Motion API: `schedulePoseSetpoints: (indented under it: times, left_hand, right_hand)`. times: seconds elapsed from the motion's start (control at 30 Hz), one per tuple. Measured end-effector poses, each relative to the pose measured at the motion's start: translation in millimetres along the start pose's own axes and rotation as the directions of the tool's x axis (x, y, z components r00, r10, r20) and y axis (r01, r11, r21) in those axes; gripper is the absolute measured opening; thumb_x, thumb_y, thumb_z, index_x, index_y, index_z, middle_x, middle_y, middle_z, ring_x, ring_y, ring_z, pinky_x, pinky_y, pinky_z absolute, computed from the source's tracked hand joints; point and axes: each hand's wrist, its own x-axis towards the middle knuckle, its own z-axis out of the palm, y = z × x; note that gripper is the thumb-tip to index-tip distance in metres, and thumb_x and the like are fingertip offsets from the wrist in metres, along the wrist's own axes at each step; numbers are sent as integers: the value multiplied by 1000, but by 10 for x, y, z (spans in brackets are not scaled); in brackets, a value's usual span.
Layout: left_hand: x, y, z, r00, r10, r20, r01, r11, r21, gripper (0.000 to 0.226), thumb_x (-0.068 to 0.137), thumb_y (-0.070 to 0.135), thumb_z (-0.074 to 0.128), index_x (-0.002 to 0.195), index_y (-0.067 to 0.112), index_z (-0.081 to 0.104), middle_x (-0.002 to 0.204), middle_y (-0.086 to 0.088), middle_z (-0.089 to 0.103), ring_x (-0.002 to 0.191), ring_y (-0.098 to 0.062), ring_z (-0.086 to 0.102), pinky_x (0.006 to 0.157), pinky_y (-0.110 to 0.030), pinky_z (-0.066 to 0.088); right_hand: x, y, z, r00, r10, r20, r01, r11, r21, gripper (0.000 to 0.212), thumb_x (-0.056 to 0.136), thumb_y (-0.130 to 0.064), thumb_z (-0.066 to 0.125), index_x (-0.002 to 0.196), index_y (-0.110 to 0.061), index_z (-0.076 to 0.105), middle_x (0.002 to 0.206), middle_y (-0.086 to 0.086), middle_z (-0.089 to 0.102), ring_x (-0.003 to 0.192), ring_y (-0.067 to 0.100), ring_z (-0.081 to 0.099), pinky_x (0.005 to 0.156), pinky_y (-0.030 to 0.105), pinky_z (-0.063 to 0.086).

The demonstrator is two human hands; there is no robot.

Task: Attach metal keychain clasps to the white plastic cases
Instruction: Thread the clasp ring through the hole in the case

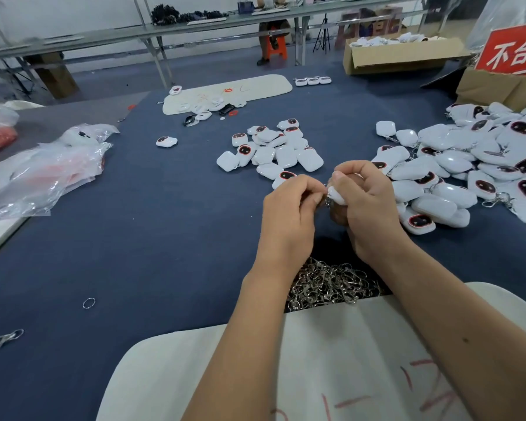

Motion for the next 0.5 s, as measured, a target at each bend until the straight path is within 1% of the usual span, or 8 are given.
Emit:
schedulePoseSetpoints:
  times: [0.07,0.13,0.17,0.27,0.37,0.43,0.5]
  left_hand:
    - [10,-10,-8,999,-48,5,48,997,-52,20,95,-2,61,93,14,73,86,14,71,82,-6,66,77,-21,54]
    - [12,-8,-10,994,-106,18,108,988,-113,25,92,-5,65,92,19,74,83,17,72,79,-3,68,74,-16,53]
    - [15,-4,-10,992,-125,24,127,982,-141,27,90,-6,66,91,19,74,82,17,73,78,-3,69,74,-15,53]
    - [19,10,-6,987,-161,11,161,970,-184,24,88,-6,70,87,17,74,81,10,75,76,-6,71,73,-18,55]
    - [25,20,-7,978,-205,-41,192,958,-212,18,87,-2,75,85,15,74,79,6,75,77,-11,72,74,-22,57]
    - [23,21,-9,972,-227,-69,207,954,-217,17,86,0,77,83,17,74,78,4,75,78,-19,73,75,-27,59]
    - [24,26,-14,967,-230,-110,209,962,-175,20,86,1,77,79,20,74,75,8,74,74,-18,72,72,-23,58]
  right_hand:
    - [3,-8,11,1000,16,2,-16,999,38,8,104,-4,54,99,-9,56,68,5,55,41,7,42,41,19,32]
    - [8,-18,8,1000,25,-1,-25,998,55,8,104,-3,53,99,-8,56,66,4,54,40,7,40,41,19,32]
    - [9,-22,5,1000,29,3,-29,998,64,8,104,-3,52,100,-8,56,65,3,53,40,8,39,41,19,31]
    - [-2,-29,2,999,33,29,-35,996,77,11,104,-3,52,97,-10,56,67,4,56,39,7,36,41,18,30]
    - [2,-25,-2,998,31,50,-34,996,77,13,105,-8,57,93,-11,58,74,5,62,40,8,36,43,19,29]
    - [1,-24,-12,995,30,93,-40,993,111,15,104,-16,60,90,-11,58,75,7,60,43,9,33,46,23,25]
    - [-3,-33,-21,989,34,145,-56,987,148,20,98,-23,68,85,-11,60,79,13,55,48,10,34,48,24,27]
